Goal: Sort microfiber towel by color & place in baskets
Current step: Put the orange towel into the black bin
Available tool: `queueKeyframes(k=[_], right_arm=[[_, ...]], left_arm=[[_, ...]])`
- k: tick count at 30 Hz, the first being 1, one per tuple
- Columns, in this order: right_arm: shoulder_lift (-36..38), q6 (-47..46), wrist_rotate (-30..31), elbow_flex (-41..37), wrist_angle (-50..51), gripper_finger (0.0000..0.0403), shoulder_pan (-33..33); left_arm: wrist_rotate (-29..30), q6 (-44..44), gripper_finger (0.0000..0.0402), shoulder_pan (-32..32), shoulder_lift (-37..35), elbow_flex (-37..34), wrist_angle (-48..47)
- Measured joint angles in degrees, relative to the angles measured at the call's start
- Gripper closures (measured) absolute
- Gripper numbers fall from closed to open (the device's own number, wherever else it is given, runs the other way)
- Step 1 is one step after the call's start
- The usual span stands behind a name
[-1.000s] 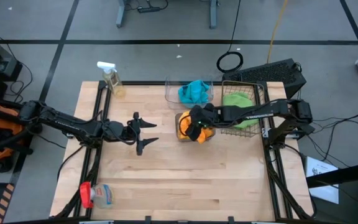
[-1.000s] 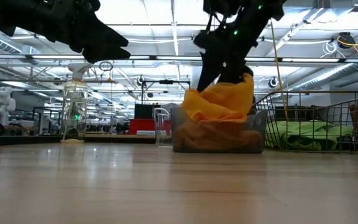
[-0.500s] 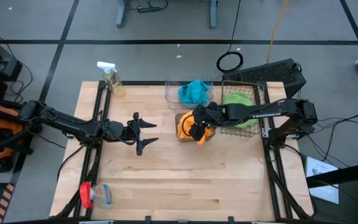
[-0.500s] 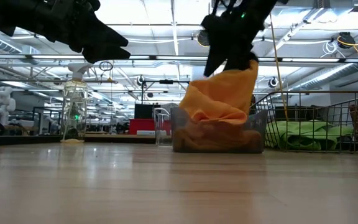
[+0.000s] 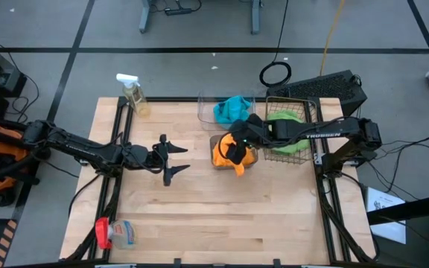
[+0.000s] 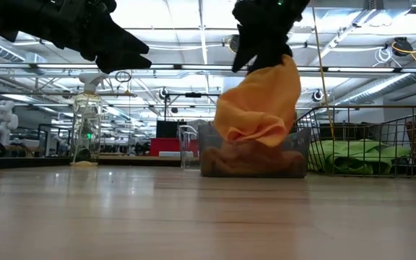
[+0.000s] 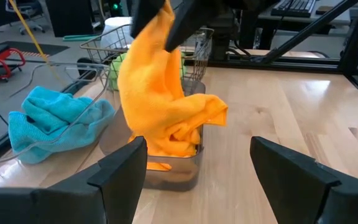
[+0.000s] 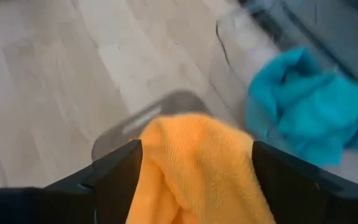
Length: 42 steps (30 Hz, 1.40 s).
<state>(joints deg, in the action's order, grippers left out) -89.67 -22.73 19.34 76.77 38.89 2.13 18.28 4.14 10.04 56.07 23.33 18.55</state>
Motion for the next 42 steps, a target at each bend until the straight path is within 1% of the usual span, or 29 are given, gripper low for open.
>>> queueKeyframes(k=[2,7,11,15,17,19,21,23,25,28,30,32,35,39,42], right_arm=[[0.0,2.53,0.91,0.0,-1.74,0.0104,-0.13],[0.0,2.5,0.21,0.68,-0.66,0.0079,-0.1],[0.04,2.58,0.33,1.14,5.01,0.0059,0.15],[0.11,1.62,-1.75,4.66,11.91,0.0061,0.49],[0.12,1.38,-1.72,7.26,14.77,0.0063,0.44],[0.25,5.13,-1.76,9.07,15.7,0.0063,-0.13],[0.31,10.99,-1.48,9.77,16.02,0.0064,-1.07],[0.21,16.06,0.53,9.79,16.08,0.0064,-1.72],[-0.58,17.08,1.1,9.75,15.34,0.0064,-1.53],[-2.68,15.81,-1.93,9.64,13.62,0.0064,-0.21],[-4.27,20.15,-5.59,9.63,10.78,0.0066,-0.22],[-5.8,25.04,-8.68,9.62,8.16,0.0076,-1.14],[-7.76,29.23,-9.34,9.62,4.31,0.0113,-2.19],[-8.92,28.73,-8.95,9.58,2.58,0.0181,-2.16],[-8.89,27.68,-9.03,9.56,0.16,0.0223,-2.25]], left_arm=[[0.01,0.0,0.0112,0.0,0.0,0.0,0.0],[0.01,-0.02,0.0112,0.0,0.0,-0.02,-0.04],[0.01,-0.02,0.0112,-0.01,0.0,-0.04,-0.11],[0.01,-0.02,0.0112,-0.02,0.0,-0.04,-0.2],[0.01,-0.02,0.0112,0.0,0.0,-0.04,-0.18],[0.01,-0.02,0.0112,-0.02,0.0,-0.04,-0.17],[0.01,-0.03,0.0112,0.0,0.0,-0.04,-0.06],[0.01,-0.02,0.0112,0.0,0.0,-0.04,0.0],[0.01,-0.02,0.0112,-0.02,0.0,-0.04,-0.02],[0.01,-0.02,0.0112,-0.02,0.0,-0.07,0.04],[0.01,-0.02,0.0112,-0.01,0.0,-0.07,0.09],[0.01,-0.04,0.0112,0.0,0.0,-0.07,0.22],[0.0,-0.03,0.0112,-0.01,0.0,-0.07,0.22],[0.0,-0.04,0.0112,0.0,0.0,-0.07,0.2],[-0.01,-0.1,0.0112,0.0,0.0,-0.07,0.15]])
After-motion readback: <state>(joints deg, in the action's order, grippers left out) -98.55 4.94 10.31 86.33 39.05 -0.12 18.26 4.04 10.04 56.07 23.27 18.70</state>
